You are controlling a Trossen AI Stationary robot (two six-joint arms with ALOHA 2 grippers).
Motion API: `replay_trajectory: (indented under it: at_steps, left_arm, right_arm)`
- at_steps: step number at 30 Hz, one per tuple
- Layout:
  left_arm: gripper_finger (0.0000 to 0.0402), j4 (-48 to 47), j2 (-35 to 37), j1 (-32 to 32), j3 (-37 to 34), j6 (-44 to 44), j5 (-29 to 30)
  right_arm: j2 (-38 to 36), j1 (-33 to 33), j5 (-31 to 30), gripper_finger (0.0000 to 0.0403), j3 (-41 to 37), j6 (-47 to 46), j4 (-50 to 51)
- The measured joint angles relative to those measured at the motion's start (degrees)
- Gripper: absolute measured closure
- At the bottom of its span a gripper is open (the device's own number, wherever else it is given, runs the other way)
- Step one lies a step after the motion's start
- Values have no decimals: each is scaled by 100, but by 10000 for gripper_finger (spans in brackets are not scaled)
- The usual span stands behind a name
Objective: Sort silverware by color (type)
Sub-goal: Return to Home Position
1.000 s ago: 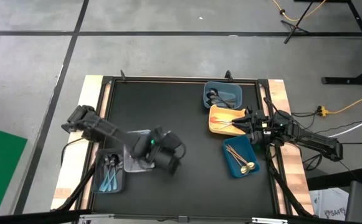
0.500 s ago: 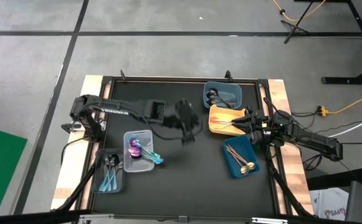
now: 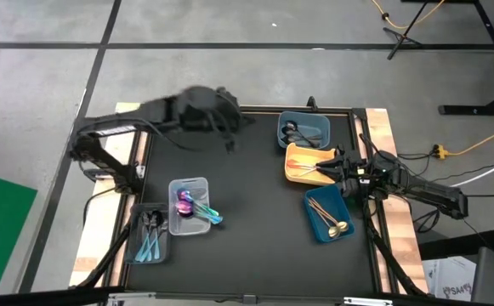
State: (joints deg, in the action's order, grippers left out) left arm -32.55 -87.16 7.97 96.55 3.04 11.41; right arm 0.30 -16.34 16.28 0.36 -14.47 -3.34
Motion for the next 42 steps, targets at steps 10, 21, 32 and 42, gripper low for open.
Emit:
replay_trajectory:
  at_steps: [10, 21, 32, 42]
  left_arm:
    - [401, -419, 1409, 431, 0, -304, -543]
    - [401, -1886, 2716, 452, -357, -479, -296]
    - [401, -627, 5150, 450, -3544, -489, -632]
    - [401, 1394, 7132, 450, -6434, -472, -943]
  right_arm:
    - [281, 810, -1025, 331, 0, 100, 154]
    - [485, 1187, -1692, 331, 0, 316, 224]
    - [485, 1183, -1716, 331, 0, 319, 239]
    - [485, 1183, -1714, 331, 2, 321, 245]
